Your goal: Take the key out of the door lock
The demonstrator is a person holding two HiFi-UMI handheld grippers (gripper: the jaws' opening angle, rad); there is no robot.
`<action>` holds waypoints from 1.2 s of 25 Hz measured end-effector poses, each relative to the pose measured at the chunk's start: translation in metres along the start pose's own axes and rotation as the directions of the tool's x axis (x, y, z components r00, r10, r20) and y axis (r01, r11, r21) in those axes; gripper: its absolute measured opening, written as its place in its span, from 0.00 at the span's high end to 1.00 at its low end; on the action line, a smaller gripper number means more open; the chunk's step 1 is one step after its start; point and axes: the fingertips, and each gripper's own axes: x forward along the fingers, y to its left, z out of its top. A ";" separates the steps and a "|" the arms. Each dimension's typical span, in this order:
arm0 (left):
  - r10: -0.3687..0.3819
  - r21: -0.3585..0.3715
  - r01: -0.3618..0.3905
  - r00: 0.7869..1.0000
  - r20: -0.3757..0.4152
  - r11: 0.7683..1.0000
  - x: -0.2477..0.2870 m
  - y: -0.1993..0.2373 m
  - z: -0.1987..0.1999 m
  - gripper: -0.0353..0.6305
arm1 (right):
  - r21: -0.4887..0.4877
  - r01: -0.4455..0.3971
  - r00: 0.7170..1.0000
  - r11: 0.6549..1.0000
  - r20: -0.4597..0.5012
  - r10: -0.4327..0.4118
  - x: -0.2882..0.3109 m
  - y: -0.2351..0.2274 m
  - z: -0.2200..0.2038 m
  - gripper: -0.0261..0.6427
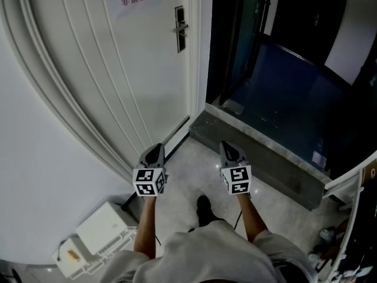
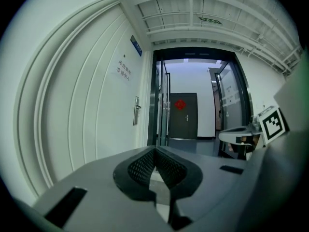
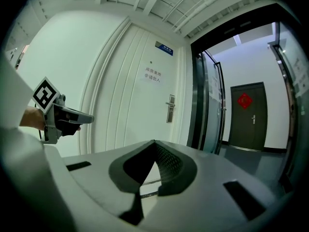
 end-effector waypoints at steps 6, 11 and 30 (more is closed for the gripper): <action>0.011 0.009 -0.011 1.000 -0.002 1.000 0.040 0.026 0.002 0.92 | 0.006 -0.011 1.000 1.000 0.013 0.011 0.049 -0.009 -0.001 0.93; 0.018 0.019 -0.018 1.000 -0.001 1.000 0.099 0.047 0.008 0.92 | 0.016 -0.022 1.000 1.000 0.019 0.022 0.107 -0.030 -0.004 0.93; -0.015 0.060 0.012 0.998 0.056 0.998 0.452 0.146 0.113 0.92 | -0.031 -0.057 0.995 0.998 0.075 0.059 0.442 -0.182 0.065 0.93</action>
